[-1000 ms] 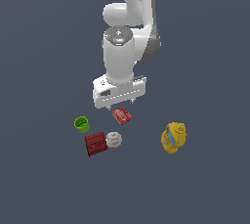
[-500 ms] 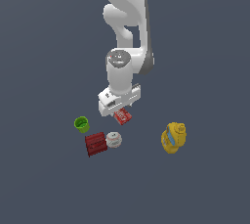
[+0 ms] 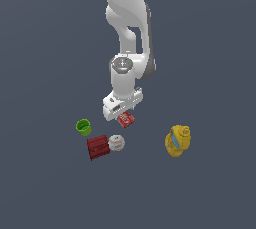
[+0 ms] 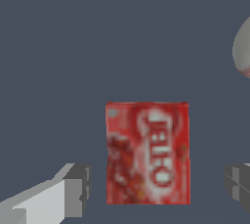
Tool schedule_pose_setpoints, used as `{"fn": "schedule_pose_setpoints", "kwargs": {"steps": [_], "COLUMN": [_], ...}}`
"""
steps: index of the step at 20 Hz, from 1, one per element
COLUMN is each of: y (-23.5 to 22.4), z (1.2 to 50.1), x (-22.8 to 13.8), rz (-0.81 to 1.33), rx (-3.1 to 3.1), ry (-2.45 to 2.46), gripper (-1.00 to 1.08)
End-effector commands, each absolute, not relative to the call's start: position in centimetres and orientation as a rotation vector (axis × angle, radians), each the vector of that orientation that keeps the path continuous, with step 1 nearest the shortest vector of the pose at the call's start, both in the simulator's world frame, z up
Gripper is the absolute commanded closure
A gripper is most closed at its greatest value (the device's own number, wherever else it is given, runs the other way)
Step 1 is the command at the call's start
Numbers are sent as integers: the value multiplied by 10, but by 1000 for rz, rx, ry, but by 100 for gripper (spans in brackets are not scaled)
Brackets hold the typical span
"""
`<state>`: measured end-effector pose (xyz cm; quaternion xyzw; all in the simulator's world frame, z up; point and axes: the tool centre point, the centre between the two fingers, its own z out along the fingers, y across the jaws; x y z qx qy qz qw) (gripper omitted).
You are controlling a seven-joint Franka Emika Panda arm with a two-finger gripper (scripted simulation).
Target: Pick up a designated object from a clutter of objects.
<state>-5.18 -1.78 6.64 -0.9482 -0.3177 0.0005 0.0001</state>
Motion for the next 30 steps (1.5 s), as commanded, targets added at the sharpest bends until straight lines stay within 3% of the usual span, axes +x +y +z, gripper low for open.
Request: {"fn": "schedule_pose_setpoints", "kwargs": {"steps": [1,21,22,30], "y": [-18,-18,-18,-18], "z": [66,15,15,15], "x": [-52,-53,-53,-53], "rz": [1,0,0,0], "rx": [-2979,-2977,-2977,-2977], "ry": [-998,-1004,-1004,-1004], "gripper": [-92,-92,108,108]}}
